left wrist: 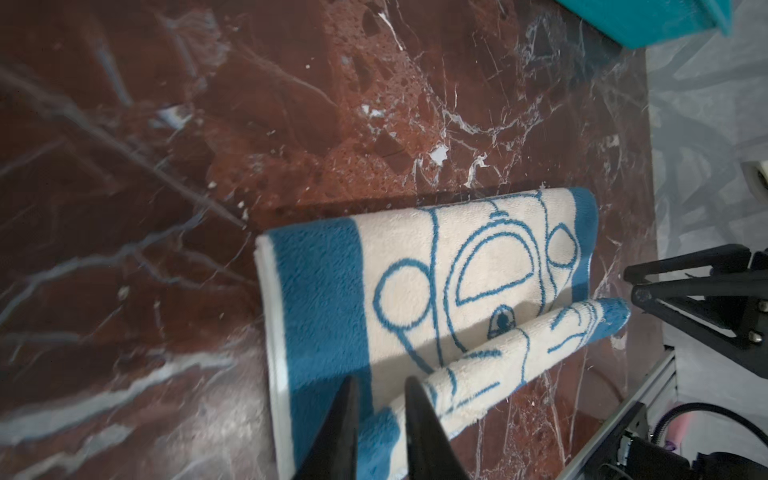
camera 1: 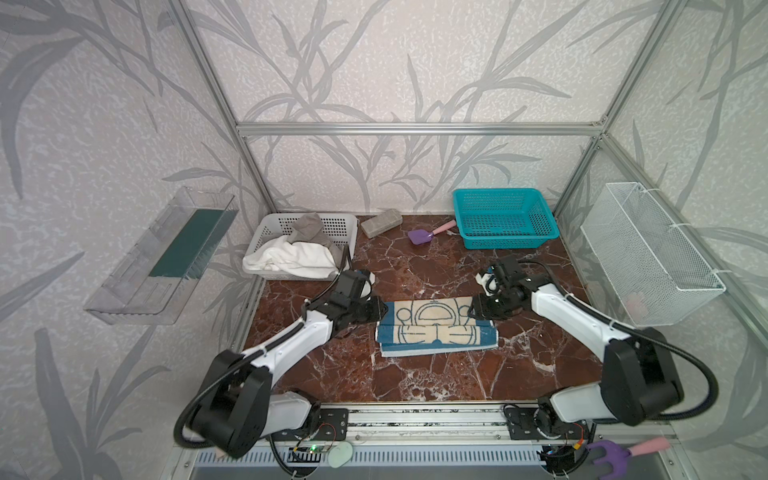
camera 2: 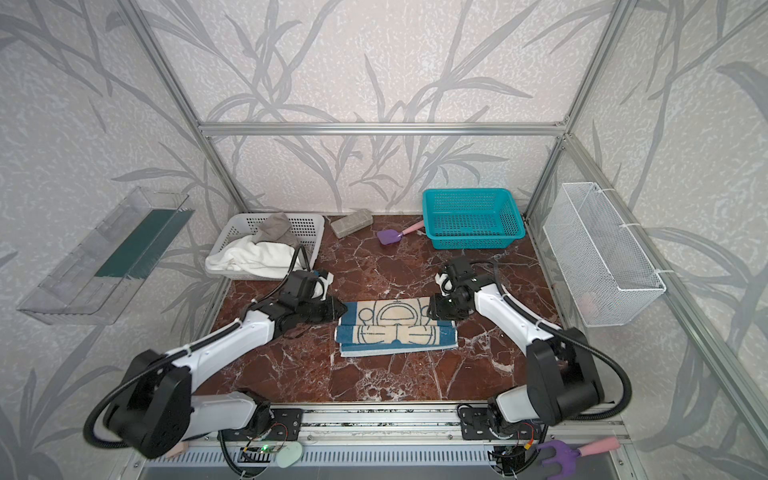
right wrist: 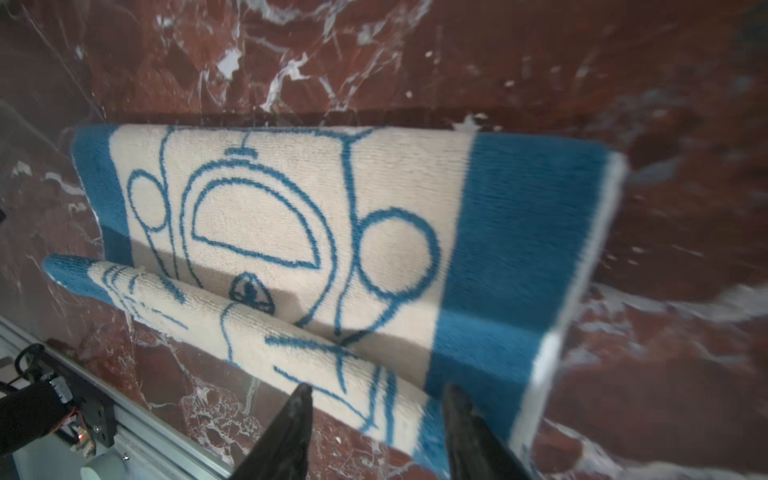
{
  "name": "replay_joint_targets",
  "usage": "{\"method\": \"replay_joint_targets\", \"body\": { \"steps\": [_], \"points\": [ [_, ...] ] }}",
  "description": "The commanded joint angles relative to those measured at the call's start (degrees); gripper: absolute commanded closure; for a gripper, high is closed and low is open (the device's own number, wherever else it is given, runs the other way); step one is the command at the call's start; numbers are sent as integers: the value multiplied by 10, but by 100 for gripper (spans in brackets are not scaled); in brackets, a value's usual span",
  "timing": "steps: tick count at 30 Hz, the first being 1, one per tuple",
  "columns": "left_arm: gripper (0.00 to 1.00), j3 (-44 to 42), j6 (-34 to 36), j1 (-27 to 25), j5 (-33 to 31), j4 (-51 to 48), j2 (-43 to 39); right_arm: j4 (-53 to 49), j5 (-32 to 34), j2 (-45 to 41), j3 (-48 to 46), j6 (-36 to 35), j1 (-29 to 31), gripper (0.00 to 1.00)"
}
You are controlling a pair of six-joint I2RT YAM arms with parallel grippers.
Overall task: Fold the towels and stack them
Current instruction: 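Grasp the folded towel's side ends with both grippers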
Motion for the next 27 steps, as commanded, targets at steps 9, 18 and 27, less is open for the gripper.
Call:
{"method": "replay_joint_targets", "body": {
  "steps": [9, 18, 27],
  "points": [
    [82, 21, 18, -93, -66, -47, 75, 0, -69, 107, 30, -9, 55, 67],
    [80, -135, -87, -201, -119, -85, -141, -41, -79, -49, -78, 27, 55, 70],
    [56, -153, -147, -183, -179, -169, -263, -122, 12, -135, -90, 52, 5, 51]
  ]
}}
